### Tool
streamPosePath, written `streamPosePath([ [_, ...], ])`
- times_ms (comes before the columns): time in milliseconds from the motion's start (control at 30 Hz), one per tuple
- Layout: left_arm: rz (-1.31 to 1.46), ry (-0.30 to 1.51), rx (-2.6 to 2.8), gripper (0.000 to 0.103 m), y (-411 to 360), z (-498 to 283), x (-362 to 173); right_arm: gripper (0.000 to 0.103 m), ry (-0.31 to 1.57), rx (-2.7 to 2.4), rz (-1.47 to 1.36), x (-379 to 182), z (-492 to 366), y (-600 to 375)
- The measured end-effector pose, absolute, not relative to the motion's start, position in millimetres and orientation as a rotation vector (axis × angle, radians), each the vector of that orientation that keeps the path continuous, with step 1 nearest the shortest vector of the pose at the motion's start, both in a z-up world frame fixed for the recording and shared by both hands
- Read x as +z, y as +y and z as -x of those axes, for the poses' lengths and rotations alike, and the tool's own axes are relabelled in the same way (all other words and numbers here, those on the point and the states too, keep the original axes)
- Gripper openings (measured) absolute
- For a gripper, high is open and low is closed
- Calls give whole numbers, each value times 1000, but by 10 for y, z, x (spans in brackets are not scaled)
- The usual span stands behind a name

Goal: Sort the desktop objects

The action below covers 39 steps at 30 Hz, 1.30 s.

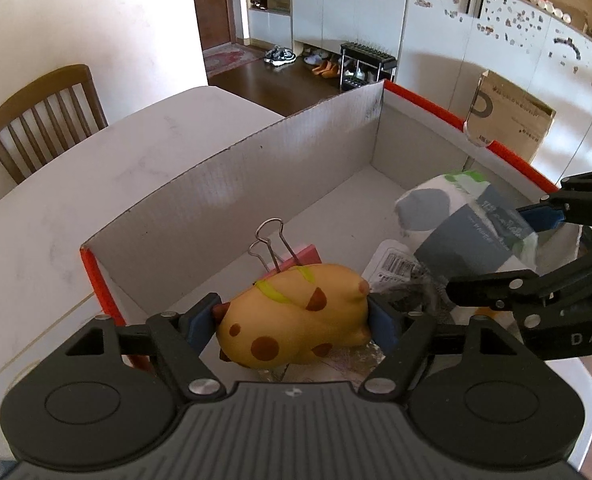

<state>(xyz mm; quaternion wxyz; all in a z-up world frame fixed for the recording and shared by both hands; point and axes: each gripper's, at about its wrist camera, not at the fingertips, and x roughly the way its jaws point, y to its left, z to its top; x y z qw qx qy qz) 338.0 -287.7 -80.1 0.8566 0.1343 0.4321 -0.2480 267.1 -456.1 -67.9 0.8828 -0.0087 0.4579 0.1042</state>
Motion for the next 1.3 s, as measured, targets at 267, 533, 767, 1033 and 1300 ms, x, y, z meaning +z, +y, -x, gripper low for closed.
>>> streamPosePath([
  [267, -242, 874, -537, 78, -2813, -3234, -681, 73, 912, 221, -29, -519, -2565, -4648],
  [533, -181, 826, -550, 78, -2701, -3044, -497, 77, 864, 254, -77, -351, -2410, -4738],
  [767, -127, 816, -558, 78, -2571, -2843, -395, 82, 828, 280, -106, -244, -2261, -4721],
  [1033, -91, 822, -566, 78, -2442, -2626, -332, 84, 823, 288, -103, -188, -2091, -4667],
  [1300, -48, 819, -556, 78, -2295, -2428, -262, 85, 809, 286, -110, -136, -1938, -4625],
])
